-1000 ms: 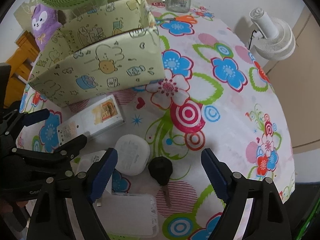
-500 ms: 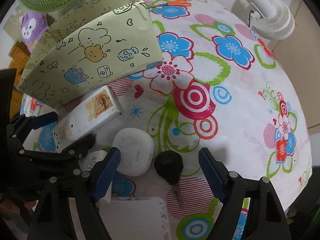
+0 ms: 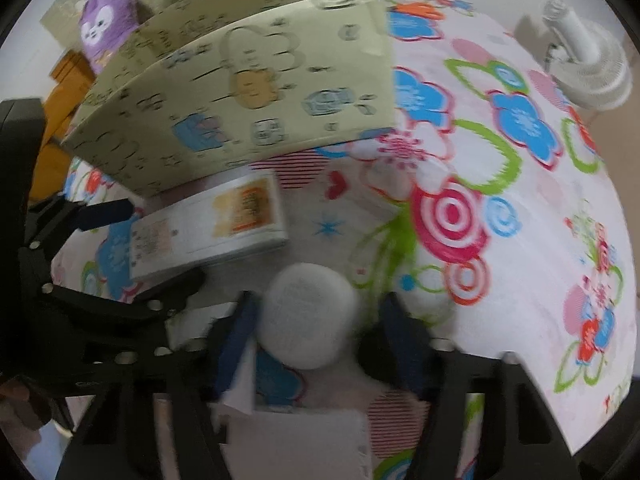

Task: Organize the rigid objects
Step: 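Grasp the white round case with the right tool while the left tool grasps the white rectangular device, then carry the white device with the left tool while the right tool carries the round case into the green box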

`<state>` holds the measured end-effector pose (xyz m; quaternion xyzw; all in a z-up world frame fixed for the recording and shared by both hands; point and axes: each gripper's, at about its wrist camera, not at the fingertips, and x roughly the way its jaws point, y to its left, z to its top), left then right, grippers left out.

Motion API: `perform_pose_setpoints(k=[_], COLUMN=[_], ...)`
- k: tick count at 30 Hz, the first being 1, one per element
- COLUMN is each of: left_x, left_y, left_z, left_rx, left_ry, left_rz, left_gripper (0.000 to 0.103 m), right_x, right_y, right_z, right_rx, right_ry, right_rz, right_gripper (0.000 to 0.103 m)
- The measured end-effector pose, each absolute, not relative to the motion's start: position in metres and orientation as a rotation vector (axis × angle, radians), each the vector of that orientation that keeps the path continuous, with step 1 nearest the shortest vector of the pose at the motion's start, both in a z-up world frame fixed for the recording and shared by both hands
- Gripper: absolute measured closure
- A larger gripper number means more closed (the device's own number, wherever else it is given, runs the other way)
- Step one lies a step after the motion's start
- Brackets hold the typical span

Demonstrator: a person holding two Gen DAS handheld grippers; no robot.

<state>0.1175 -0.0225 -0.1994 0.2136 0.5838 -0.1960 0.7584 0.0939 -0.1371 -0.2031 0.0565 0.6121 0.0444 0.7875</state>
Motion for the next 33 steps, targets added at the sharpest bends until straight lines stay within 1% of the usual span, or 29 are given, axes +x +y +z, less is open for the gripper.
perform_pose_setpoints(k=[6,14,15,16,19,20,21,25,33], left_x=[0.118,0.126,0.129,0.129,0.125,0.123,0.121,0.114,0.097], left_y=[-0.034,-0.051,-0.052,-0.051,-0.056,-0.059,-0.061,-0.071,-0.065], left_z=[-0.197,-0.196,-0.195,-0.194,-0.192,-0.190,-0.189,-0.188,-0.165], left_rx=[0.480,0.441,0.432,0.416,0.414,0.419,0.419,0.384,0.313], left_ry=[1.260,1.266,1.270,1.278,1.275,1.269,1.266,1.277,1.259], left_rz=[-0.444,-0.466,-0.473,-0.491,-0.505,-0.506,-0.496,-0.458,-0.383], left_gripper=[0.012,0.012,0.017,0.027,0.039,0.046,0.049,0.053,0.055], right_x=[0.100,0.110,0.112,0.114,0.117,0.114,0.107,0.102,0.095], right_y=[-0.135,-0.157,-0.158,-0.158,-0.160,-0.164,-0.170,-0.171,-0.170], right_z=[-0.203,-0.204,-0.204,-0.205,-0.203,-0.201,-0.199,-0.198,-0.179], right_rx=[0.092,0.096,0.098,0.101,0.099,0.102,0.104,0.103,0.081], right_ry=[1.320,1.321,1.321,1.322,1.323,1.324,1.325,1.331,1.317], right_rz=[0.076,0.035,0.036,0.037,0.041,0.043,0.045,0.044,0.071], right_gripper=[0.049,0.049,0.049,0.049,0.049,0.049,0.049,0.049,0.049])
